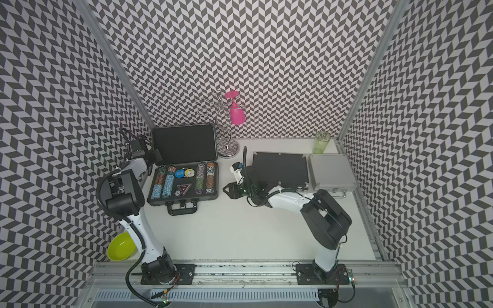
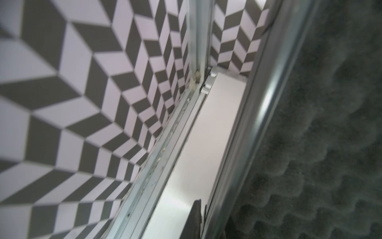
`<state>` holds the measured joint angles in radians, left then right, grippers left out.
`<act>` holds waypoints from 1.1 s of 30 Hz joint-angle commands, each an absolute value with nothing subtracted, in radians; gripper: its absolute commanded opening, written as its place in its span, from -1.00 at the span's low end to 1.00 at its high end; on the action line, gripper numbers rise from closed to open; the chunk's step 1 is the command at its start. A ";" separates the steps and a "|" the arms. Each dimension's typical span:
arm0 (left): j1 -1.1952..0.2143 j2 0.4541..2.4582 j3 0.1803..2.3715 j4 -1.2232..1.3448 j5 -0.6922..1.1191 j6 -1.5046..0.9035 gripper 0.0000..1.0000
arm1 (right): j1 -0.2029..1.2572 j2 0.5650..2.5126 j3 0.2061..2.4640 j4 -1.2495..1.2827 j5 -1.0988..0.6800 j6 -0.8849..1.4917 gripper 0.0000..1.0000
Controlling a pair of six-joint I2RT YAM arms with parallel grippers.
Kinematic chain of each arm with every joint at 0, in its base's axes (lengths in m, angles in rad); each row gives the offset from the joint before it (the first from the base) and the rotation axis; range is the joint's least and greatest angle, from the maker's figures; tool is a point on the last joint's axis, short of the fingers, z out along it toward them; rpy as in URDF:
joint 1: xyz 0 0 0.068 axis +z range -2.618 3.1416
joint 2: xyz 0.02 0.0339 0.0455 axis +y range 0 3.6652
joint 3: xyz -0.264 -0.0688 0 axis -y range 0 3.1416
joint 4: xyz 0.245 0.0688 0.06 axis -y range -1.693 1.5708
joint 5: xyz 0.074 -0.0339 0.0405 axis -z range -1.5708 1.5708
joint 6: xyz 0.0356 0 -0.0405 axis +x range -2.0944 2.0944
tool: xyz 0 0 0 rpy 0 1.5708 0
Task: Close the poker set cases
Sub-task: Move the poker set case to the center of the board.
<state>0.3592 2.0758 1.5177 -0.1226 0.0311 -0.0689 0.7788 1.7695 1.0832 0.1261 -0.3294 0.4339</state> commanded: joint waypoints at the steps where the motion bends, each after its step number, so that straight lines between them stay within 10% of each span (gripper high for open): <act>1: 0.371 1.998 1.473 -0.140 -0.018 -0.169 -0.81 | 0.785 1.775 1.083 0.145 -0.324 0.425 -0.04; 25: 0.389 1.601 1.113 -0.166 -0.026 -0.343 -0.74 | 0.762 2.007 1.342 0.006 -0.116 0.401 -0.06; 33: 0.390 1.629 1.138 -0.169 0.008 -0.373 -0.73 | 0.835 1.804 1.045 0.167 -0.212 0.422 0.04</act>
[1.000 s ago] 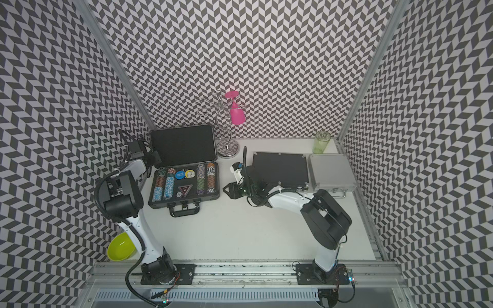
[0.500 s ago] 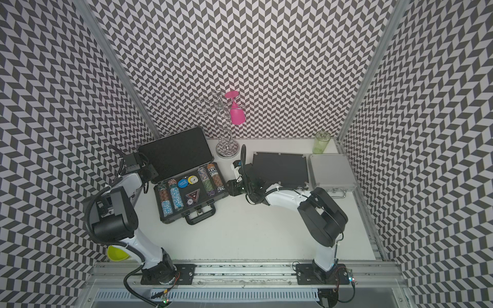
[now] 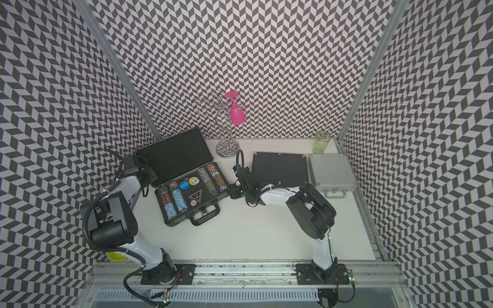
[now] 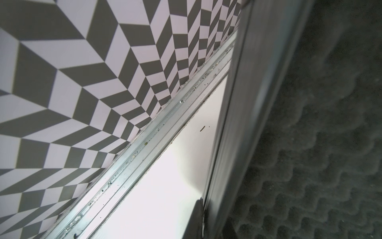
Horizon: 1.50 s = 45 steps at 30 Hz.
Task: Close the poker set cases
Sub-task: Move the poker set case to the center of the board.
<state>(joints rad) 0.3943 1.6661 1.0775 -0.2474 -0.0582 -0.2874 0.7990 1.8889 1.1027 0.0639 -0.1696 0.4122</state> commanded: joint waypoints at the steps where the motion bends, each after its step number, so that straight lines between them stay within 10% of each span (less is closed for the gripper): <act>1: 0.390 1.631 1.135 -0.167 0.008 -0.374 -0.72 | 0.844 1.799 1.023 0.190 -0.216 0.432 0.06; 20: 0.393 1.599 1.085 -0.138 0.025 -0.418 -0.71 | 0.986 2.047 1.152 0.280 -0.143 0.581 0.09; 31: 0.396 1.589 1.073 -0.134 0.032 -0.441 -0.70 | 1.020 2.070 1.130 0.299 -0.150 0.624 -0.64; 45: 0.394 1.552 1.007 -0.095 0.079 -0.473 -0.70 | 1.059 1.992 1.059 0.317 -0.181 0.639 -0.81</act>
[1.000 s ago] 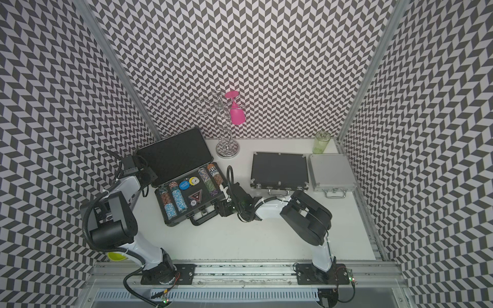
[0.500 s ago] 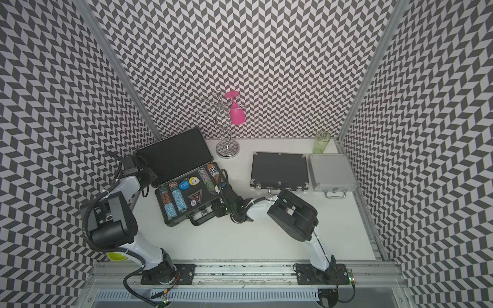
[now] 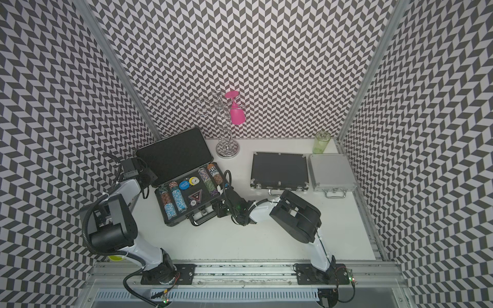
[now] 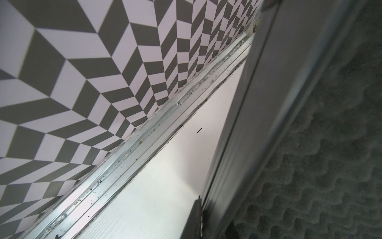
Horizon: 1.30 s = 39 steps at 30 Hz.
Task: Close the poker set cases
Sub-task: Move the poker set case to the center of the board.
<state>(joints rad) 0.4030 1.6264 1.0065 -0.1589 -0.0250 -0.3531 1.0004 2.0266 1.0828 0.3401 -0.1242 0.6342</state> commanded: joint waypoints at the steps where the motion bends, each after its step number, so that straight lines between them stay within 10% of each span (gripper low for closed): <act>1: 0.394 1.547 1.005 -0.093 0.078 -0.473 -0.70 | 1.064 1.988 1.057 0.316 -0.180 0.637 -0.81; 39: 0.185 1.590 0.984 -0.019 0.285 -0.457 -0.68 | 1.106 1.850 0.905 0.218 -0.103 0.702 -0.88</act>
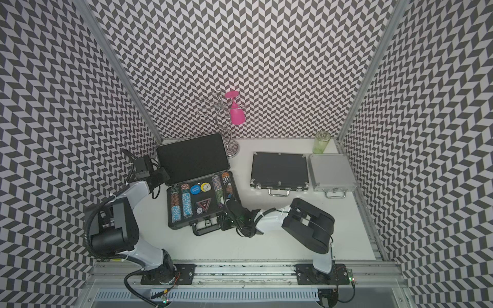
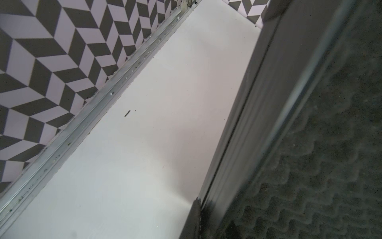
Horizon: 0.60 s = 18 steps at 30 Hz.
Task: Close the poker set cases
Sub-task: Move the poker set case to the center of the board.
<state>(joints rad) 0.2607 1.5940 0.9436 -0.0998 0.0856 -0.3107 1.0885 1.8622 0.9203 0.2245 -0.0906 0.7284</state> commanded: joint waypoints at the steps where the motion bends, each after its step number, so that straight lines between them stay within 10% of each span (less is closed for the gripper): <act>1: 0.177 1.591 0.987 -0.017 0.285 -0.461 -0.68 | 1.103 1.853 0.901 0.214 -0.099 0.706 -0.88; 18: 0.112 1.602 1.034 -0.033 0.271 -0.461 -0.67 | 1.000 1.899 0.888 0.253 -0.113 0.699 -0.74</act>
<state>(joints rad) 0.1829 1.6344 0.9855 -0.0769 0.0692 -0.3302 1.0222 1.8534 0.8864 0.2451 -0.1429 0.7525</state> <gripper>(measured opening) 0.167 0.225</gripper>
